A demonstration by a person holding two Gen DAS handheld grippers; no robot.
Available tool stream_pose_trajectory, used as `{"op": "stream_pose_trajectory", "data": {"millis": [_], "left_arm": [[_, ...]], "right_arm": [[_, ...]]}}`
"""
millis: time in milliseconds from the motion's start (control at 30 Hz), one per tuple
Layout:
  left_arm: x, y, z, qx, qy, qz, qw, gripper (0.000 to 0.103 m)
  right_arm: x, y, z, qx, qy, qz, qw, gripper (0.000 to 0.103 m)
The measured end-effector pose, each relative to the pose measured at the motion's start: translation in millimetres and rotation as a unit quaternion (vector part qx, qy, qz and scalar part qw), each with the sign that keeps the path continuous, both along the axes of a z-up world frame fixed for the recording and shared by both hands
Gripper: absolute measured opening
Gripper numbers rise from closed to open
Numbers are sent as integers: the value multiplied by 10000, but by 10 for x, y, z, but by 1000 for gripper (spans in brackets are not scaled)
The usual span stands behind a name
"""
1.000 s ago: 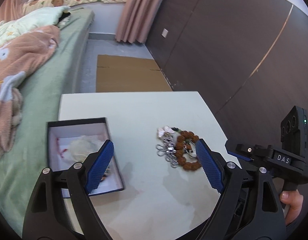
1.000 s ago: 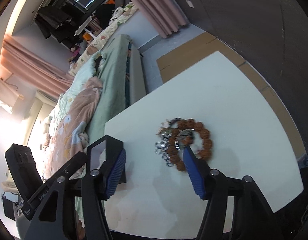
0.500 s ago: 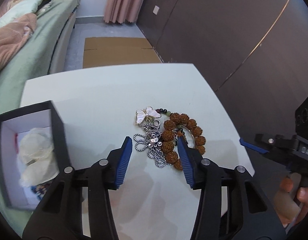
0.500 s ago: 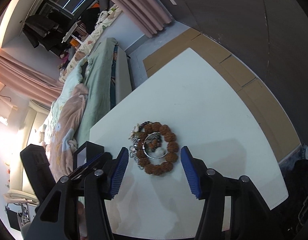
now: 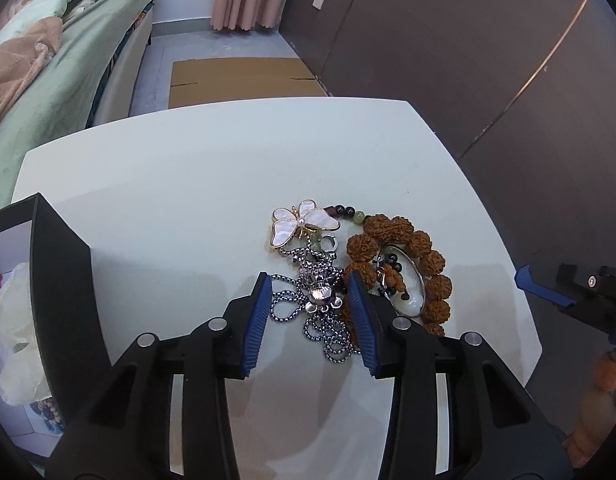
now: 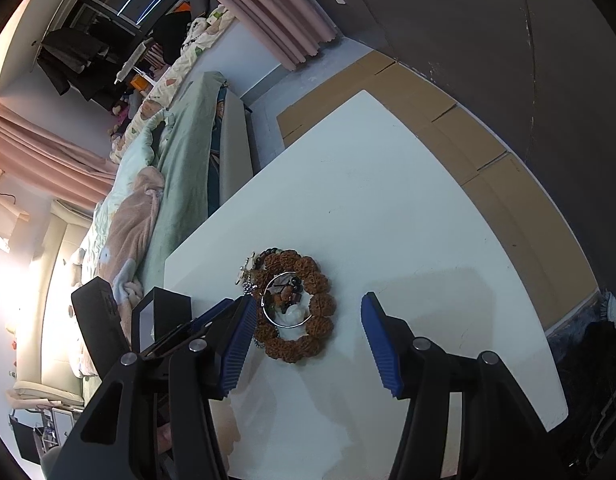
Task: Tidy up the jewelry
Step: 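Move the left tool down to the silver butterfly chain and close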
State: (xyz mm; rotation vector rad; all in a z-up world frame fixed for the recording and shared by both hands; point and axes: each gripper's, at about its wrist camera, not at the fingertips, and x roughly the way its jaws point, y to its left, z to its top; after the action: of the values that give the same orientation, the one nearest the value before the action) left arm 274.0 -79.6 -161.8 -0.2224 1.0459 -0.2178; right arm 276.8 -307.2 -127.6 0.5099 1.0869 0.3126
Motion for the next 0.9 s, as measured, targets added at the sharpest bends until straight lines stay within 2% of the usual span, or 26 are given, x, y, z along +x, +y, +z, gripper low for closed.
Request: {"op": "stream_pose_trajectory", "data": {"millis": [500,600,767,900], "left_arm": [[-35,-10,-22,79,-33,40,10000,38],[-31,-23,-18,275,-32,65,9996,29],[-82,-146,7,632,28,-232,9977,31],[-78,-203,16,842,-38,-287,9960,32]], "right_arm": [[-42,55,51,-159,-55,76,9998,54],[-45,33,42,-174,-50,44,9998,54],[-49,17,48,-174,-75,32,9998,54],[-38,62,50,-201,-83,124,9997,54]]}}
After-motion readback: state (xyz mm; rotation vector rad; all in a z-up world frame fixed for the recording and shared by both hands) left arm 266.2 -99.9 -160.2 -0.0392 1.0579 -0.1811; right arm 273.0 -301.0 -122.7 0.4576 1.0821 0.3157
